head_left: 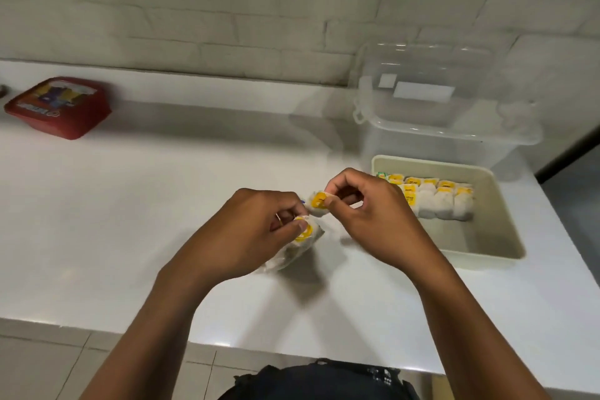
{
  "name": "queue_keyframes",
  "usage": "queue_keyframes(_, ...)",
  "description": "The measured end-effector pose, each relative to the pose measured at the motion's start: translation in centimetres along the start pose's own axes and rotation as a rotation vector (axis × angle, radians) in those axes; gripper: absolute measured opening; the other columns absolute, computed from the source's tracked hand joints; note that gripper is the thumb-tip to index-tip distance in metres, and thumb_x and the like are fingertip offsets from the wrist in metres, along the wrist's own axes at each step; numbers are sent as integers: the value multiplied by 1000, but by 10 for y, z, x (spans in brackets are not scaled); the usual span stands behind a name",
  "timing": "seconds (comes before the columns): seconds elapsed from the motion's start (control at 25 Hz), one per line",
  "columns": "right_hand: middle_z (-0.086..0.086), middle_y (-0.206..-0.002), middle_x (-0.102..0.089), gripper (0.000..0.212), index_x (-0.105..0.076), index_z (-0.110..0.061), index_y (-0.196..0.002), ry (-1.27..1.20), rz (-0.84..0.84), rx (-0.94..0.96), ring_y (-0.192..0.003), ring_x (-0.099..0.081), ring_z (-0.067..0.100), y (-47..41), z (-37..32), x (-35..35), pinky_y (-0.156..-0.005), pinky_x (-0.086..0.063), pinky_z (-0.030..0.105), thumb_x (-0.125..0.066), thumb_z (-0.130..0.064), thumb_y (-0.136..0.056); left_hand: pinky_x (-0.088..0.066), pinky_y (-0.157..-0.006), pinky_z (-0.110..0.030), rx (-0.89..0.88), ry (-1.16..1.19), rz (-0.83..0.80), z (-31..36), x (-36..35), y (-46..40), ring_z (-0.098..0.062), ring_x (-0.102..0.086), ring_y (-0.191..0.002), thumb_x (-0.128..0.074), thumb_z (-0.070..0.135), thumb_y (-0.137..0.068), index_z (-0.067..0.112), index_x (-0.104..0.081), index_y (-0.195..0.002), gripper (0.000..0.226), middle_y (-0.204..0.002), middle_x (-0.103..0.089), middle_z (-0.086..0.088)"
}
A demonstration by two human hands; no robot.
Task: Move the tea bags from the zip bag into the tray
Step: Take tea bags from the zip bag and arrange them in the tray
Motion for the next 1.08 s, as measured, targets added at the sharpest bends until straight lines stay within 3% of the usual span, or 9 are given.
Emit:
queue_keyframes(0.12, -13, -76, -66, 10, -65, -26, -81, 14, 101, -75, -72, -61, 5, 13, 31, 34, -64, -44, 12, -73, -25, -87, -47, -59, -19, -19, 58, -89, 26, -31, -28, -4, -65, -66, -66, 31, -92, 31, -66, -86, 6, -75, -69, 17)
queue_keyframes(0.24, -13, -74, -66, 10, -65, -27, -80, 29, 141, -123, -70, -61, 6, 21, 62, 65, -67, -45, 16, -73, -26, -87, -40, -53, -9, 0, 110, -173, 44, -64, -61, 0, -67, -64, -70, 25, -90, 29, -67, -87, 5, -73, -69, 20)
queue_keyframes(0.44, -14, -79, -66, 14, -63, -29, -82, 210, 175, -146, -70, -62, 6, 13, 115, 104, -67, -40, 8, -69, -18, -87, -45, -62, -11, -22, 56, -180, 61, -104, -118, 1, -63, -70, -75, 27, -83, 33, -69, -86, 8, -78, -68, 18)
queue_keyframes(0.64, -10, -85, -64, 11, -70, -28, -81, 268, 55, -188, -73, -59, 7, -23, 174, 107, -75, -48, 25, -71, -18, -85, -50, -69, -25, 25, -146, -88, 58, -135, -169, -6, -61, -80, -73, 31, -80, 33, -71, -83, 4, -84, -68, 14)
queue_keyframes(0.76, -5, -87, -55, 10, -74, -28, -81, 301, -53, -253, -87, -59, 16, -41, 195, 88, -77, -44, 26, -70, -19, -83, -51, -73, -33, 57, -353, 3, 46, -146, -180, -21, -55, -92, -69, 34, -81, 32, -75, -85, 7, -94, -58, 3)
queue_keyframes(0.84, -9, -79, -60, 16, -76, -25, -77, 325, -149, -251, -89, -62, 17, -47, 201, 75, -77, -47, 26, -65, -14, -81, -50, -75, -36, 96, -373, 33, 37, -151, -181, -22, -48, -92, -69, 36, -83, 32, -76, -88, 10, -96, -52, 1)
queue_keyframes(0.96, -6, -79, -74, 23, -71, -27, -64, 346, -295, -290, -81, -69, 17, -50, 210, 61, -77, -56, 30, -60, -11, -77, -50, -78, -36, 147, -394, -1, 27, -156, -183, -22, -48, -94, -61, 41, -83, 26, -74, -96, 24, -98, -52, 0)
queue_keyframes(1.08, -3, -79, -73, 25, -65, -26, -58, 422, -301, -298, -80, -68, 21, -58, 216, 57, -69, -54, 29, -59, -13, -78, -50, -77, -34, 135, -455, -64, 30, -159, -191, -21, -50, -97, -61, 42, -83, 28, -75, -94, 23, -101, -53, 1)
Point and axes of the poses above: each hand's wrist, its own y-axis away from the middle knuckle, its own x-axis out of the back of the hand, z = x × y, the point moved 6 cm from there along -y, towards the middle knuckle
